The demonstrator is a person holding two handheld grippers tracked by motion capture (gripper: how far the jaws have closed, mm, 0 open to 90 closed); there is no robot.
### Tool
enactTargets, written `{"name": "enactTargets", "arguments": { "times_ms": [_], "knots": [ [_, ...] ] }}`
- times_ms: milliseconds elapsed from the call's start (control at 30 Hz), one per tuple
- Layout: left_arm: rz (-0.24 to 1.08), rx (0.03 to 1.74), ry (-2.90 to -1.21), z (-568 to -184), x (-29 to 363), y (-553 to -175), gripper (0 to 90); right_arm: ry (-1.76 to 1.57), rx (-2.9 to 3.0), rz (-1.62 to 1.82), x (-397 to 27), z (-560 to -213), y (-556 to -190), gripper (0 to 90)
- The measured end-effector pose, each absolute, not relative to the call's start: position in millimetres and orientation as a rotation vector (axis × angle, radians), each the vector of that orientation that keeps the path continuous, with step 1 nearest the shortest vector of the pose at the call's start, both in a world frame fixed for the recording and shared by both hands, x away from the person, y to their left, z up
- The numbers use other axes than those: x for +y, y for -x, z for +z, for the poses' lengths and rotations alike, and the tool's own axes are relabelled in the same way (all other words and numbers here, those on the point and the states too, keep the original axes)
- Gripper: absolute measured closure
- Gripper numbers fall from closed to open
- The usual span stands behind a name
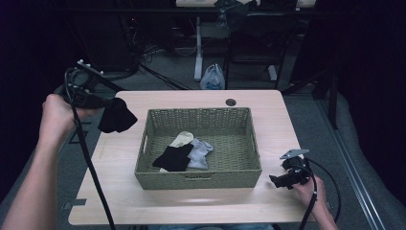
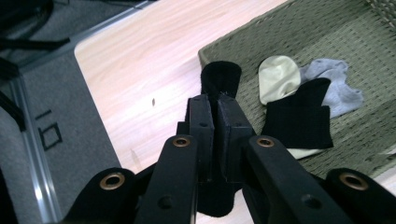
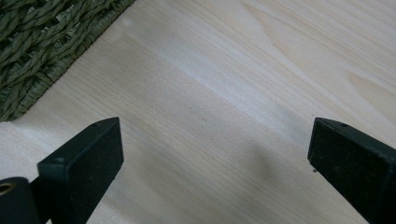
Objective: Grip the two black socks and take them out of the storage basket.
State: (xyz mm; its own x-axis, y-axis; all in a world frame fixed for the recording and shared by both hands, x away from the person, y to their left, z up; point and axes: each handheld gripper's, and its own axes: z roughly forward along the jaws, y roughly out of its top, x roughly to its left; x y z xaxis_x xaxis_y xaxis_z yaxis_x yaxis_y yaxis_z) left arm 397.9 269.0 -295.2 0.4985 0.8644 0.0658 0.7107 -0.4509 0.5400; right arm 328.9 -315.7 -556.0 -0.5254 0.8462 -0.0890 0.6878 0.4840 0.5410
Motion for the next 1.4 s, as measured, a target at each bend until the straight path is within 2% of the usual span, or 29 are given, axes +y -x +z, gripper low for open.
{"name": "enactTargets", "arguments": {
  "times_ms": [467, 1400],
  "knots": [
    [0.346, 1.424, -2.275, -362, 297, -405, 85.7, -1.290, 2.384, 0.640, -315, -556, -328, 2.8],
    [0.076, 1.619, -2.251, -500, 309, -420, 85.2, -1.289, 2.392, 0.639, -315, -557, -328, 2.9]
  ]
}}
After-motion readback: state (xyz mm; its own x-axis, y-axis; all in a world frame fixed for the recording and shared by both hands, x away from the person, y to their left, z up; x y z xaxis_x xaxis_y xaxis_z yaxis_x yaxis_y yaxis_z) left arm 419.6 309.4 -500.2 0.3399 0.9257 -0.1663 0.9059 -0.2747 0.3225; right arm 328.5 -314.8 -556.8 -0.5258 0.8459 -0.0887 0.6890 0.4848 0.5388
